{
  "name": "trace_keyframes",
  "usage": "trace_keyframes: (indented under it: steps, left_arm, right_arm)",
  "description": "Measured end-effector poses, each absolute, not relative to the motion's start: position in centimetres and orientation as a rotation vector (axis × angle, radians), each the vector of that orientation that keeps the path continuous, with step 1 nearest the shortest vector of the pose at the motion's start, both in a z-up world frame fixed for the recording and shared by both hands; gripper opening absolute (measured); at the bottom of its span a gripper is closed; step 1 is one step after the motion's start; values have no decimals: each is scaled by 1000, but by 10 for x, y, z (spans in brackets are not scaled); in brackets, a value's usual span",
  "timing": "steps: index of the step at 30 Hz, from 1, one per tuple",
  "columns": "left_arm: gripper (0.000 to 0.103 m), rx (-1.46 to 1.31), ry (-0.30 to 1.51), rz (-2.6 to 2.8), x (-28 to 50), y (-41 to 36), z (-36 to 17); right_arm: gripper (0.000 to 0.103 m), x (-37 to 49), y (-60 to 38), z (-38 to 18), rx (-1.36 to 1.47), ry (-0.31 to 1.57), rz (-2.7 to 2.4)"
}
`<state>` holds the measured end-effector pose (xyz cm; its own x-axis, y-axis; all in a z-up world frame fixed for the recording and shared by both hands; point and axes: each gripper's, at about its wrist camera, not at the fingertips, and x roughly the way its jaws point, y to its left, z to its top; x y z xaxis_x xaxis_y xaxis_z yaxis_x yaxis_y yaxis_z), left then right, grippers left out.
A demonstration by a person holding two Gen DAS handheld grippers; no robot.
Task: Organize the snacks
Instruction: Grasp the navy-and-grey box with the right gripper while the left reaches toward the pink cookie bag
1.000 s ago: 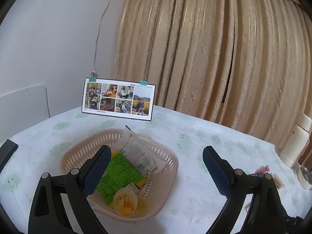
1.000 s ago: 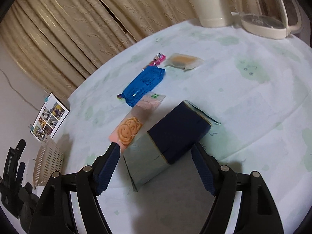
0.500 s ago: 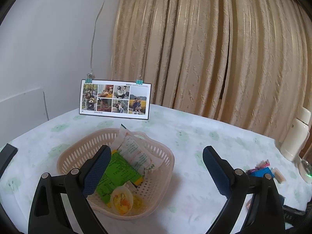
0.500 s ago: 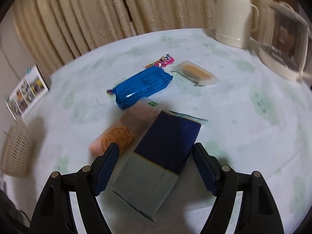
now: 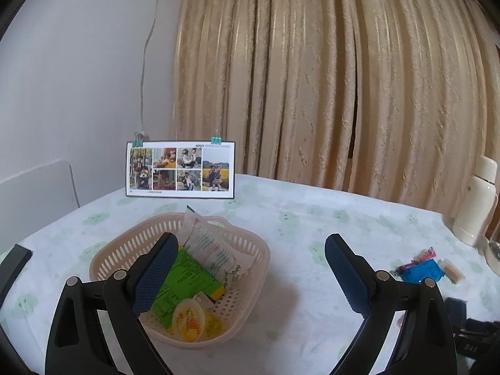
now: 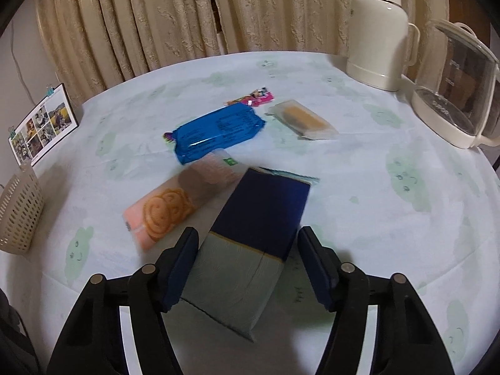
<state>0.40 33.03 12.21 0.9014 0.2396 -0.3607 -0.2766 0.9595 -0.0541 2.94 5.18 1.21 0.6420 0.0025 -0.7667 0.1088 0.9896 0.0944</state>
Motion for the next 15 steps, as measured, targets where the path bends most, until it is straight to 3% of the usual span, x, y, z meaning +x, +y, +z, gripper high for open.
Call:
trace_keyframes:
  steps: [7, 15]
  left_arm:
    - [95, -48, 372, 193, 6, 306, 120]
    - [95, -8, 544, -47, 28, 263, 110]
  right_arm:
    - [58, 24, 32, 13, 126, 873, -61]
    - [62, 35, 27, 12, 91, 884, -86]
